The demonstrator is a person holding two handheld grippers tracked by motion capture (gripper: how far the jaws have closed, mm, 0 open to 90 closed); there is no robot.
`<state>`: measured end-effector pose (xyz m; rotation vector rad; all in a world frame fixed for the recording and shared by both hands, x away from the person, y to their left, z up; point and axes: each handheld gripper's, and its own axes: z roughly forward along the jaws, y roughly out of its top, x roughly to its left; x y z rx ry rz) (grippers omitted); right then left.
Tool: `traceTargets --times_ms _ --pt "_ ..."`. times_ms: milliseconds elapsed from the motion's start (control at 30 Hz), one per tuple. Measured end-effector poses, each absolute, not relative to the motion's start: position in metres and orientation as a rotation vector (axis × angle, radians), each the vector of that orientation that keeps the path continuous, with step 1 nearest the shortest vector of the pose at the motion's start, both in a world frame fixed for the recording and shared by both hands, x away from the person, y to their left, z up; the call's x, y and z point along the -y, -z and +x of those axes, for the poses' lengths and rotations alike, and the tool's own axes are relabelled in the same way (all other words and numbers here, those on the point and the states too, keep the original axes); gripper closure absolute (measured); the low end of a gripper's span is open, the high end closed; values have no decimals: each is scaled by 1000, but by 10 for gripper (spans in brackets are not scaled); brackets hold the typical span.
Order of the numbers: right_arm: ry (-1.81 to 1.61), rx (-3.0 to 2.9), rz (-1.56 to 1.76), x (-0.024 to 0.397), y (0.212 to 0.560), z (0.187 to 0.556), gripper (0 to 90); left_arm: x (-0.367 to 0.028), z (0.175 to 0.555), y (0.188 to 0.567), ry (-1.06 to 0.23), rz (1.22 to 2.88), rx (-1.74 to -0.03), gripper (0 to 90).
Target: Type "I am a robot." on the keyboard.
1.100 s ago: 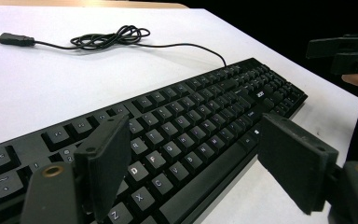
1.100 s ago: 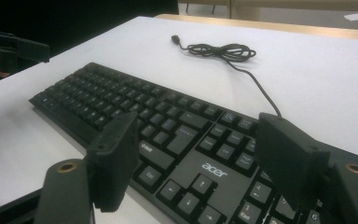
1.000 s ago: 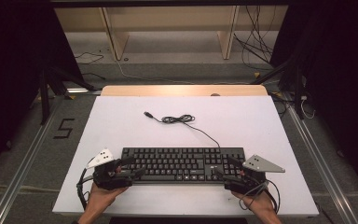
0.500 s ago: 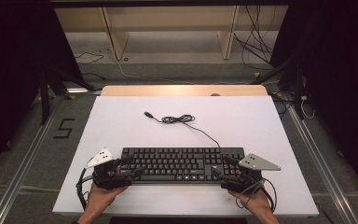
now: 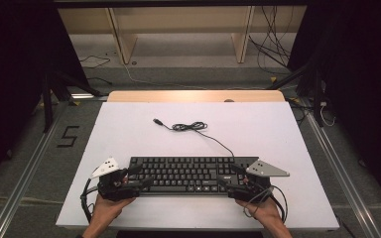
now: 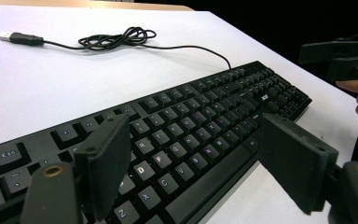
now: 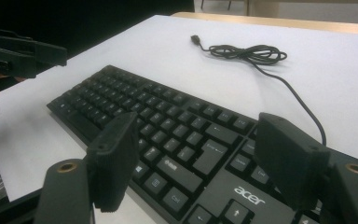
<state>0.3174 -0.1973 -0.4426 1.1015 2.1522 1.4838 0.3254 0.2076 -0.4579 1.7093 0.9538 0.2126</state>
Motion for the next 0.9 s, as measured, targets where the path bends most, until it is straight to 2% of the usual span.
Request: traceTargets --times_ms 900 --pt "-1485 -2229 1067 161 443 336 336 -211 327 458 -219 1706 -970 253"
